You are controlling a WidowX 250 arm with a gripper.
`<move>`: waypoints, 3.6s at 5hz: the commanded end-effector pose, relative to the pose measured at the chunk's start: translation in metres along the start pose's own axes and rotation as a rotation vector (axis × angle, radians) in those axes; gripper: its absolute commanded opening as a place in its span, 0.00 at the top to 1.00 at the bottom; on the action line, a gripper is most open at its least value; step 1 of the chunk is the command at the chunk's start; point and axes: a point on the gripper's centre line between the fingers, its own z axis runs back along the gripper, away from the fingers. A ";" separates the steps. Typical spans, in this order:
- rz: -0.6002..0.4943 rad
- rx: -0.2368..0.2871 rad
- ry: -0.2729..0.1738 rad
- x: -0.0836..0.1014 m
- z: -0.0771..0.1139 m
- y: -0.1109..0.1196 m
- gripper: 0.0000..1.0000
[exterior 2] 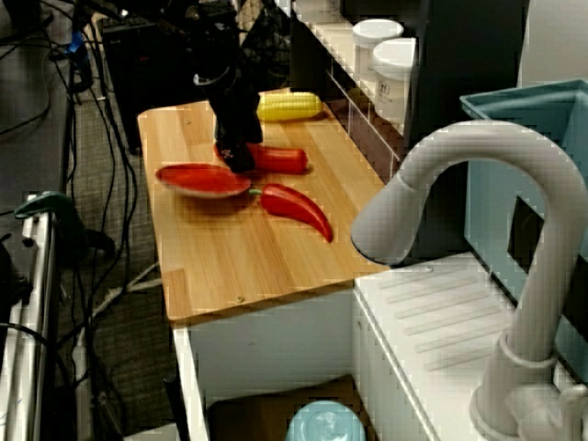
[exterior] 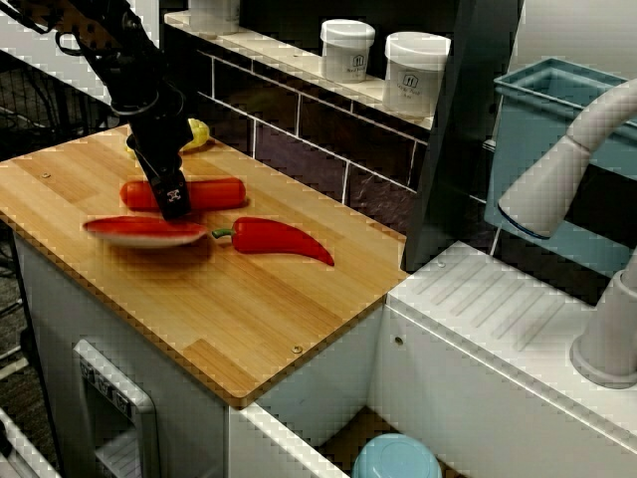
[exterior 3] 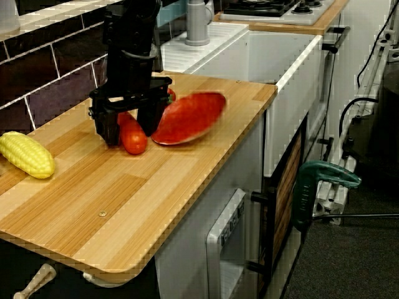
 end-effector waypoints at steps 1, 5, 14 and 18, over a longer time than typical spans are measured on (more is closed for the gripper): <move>0.004 -0.002 -0.032 0.009 0.021 0.018 1.00; -0.056 -0.062 -0.056 -0.012 0.081 0.062 1.00; -0.093 -0.110 -0.042 -0.006 0.135 0.079 1.00; -0.151 -0.115 -0.110 0.006 0.156 0.016 1.00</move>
